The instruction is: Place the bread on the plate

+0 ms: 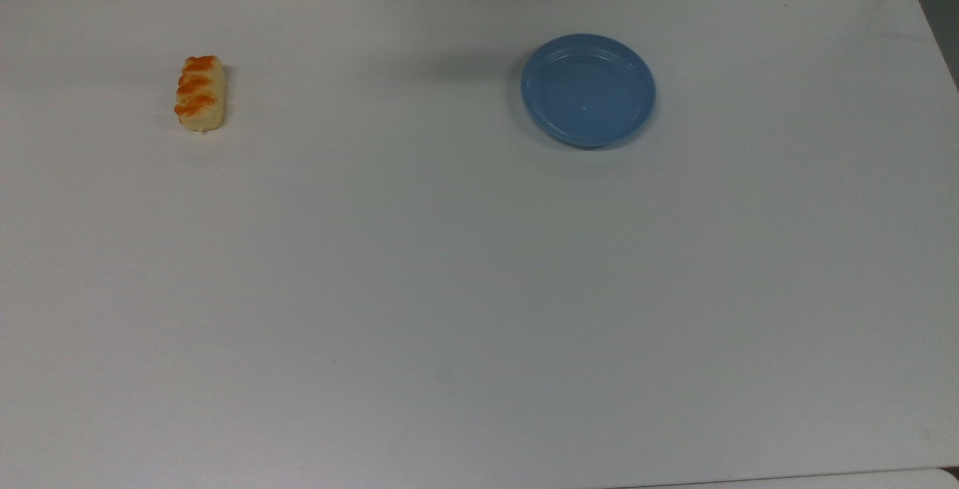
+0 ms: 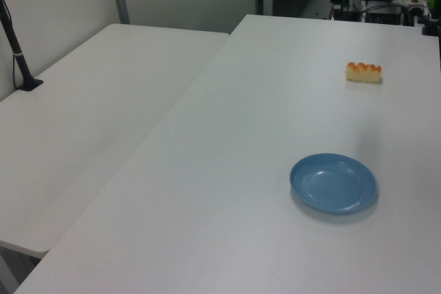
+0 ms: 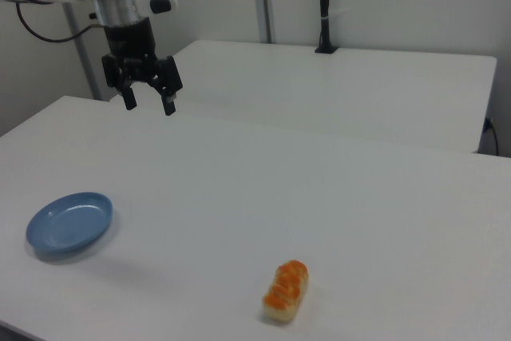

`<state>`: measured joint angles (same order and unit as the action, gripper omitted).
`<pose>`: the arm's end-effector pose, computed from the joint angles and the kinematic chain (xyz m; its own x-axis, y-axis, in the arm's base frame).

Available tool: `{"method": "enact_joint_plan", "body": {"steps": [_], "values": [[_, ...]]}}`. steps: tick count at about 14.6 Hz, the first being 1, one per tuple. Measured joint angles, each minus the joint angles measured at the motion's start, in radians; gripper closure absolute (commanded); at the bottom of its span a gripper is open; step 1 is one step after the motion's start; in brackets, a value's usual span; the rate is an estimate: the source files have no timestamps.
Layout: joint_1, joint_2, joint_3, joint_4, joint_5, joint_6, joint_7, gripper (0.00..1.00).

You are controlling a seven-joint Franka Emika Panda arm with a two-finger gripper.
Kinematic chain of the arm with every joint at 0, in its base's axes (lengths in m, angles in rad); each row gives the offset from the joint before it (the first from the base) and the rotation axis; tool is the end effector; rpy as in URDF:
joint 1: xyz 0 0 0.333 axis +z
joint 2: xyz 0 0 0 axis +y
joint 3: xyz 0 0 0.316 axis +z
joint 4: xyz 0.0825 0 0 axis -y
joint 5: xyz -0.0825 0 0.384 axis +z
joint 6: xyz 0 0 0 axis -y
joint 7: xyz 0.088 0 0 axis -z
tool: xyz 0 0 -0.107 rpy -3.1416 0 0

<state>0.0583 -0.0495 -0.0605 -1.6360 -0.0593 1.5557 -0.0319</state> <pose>0.5367 -0.0084 0.6196 0.9990 0.0289 -0.0326 0.0307 -0.9980 0.0553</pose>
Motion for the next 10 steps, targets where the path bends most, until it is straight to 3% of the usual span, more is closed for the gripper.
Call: {"method": "enact_joint_plan", "body": {"steps": [10], "values": [[-0.018, 0.001, -0.036, -0.002, 0.0, -0.007, -0.044, 0.0]]}}
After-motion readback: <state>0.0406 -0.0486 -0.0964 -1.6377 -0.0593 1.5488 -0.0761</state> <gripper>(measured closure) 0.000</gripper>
